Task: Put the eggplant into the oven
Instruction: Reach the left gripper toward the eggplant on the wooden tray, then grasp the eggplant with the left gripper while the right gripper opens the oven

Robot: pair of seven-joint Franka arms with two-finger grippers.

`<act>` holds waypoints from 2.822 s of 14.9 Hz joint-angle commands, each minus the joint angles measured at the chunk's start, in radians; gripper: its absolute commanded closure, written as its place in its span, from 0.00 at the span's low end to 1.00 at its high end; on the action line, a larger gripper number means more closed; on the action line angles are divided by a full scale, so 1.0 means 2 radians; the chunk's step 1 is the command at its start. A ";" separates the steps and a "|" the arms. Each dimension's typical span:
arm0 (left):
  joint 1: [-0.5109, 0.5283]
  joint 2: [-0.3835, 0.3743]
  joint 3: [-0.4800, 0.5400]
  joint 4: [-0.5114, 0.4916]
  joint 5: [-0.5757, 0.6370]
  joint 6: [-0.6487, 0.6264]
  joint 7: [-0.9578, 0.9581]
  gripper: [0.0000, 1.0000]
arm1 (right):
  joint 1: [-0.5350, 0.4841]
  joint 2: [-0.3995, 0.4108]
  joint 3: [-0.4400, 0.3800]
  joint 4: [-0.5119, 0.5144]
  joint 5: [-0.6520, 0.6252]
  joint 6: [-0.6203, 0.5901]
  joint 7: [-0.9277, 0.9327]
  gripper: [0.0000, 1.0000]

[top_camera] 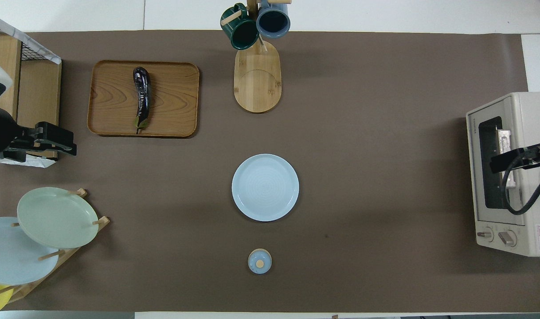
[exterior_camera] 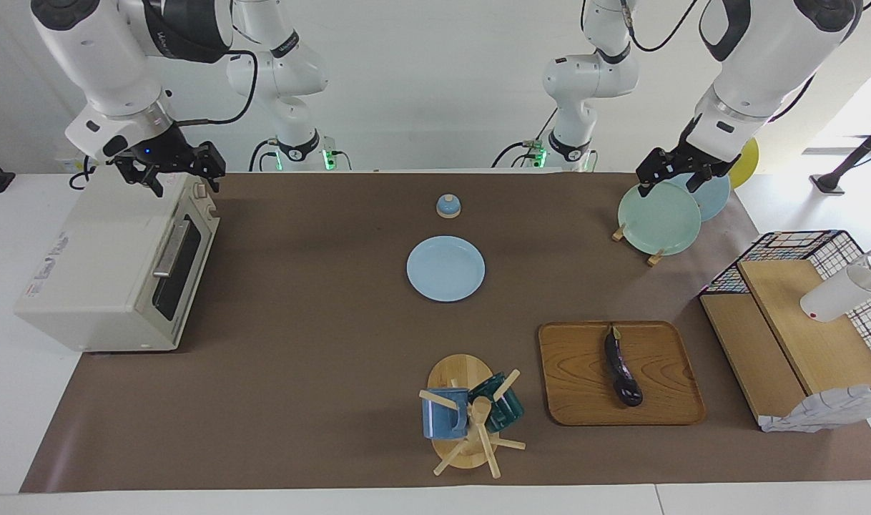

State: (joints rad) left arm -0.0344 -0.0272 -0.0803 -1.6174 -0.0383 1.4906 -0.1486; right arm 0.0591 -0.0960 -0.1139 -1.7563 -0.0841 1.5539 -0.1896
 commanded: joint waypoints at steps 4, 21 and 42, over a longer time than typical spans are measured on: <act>-0.003 -0.011 0.003 -0.009 -0.006 0.008 -0.003 0.00 | -0.003 -0.005 -0.001 -0.002 0.015 -0.008 0.003 0.00; -0.013 0.131 0.002 -0.007 -0.006 0.205 -0.010 0.00 | -0.004 -0.012 -0.001 -0.022 0.015 0.029 -0.003 1.00; -0.037 0.287 0.002 -0.011 0.048 0.414 0.028 0.16 | -0.044 0.034 -0.002 -0.144 -0.064 0.219 -0.006 1.00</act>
State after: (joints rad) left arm -0.1095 0.5481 -0.0777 -1.6348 0.0350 2.3033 -0.1019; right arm -0.0280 -0.0243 -0.1219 -1.9952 -0.1991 1.9484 -0.1960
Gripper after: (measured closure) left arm 0.053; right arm 0.991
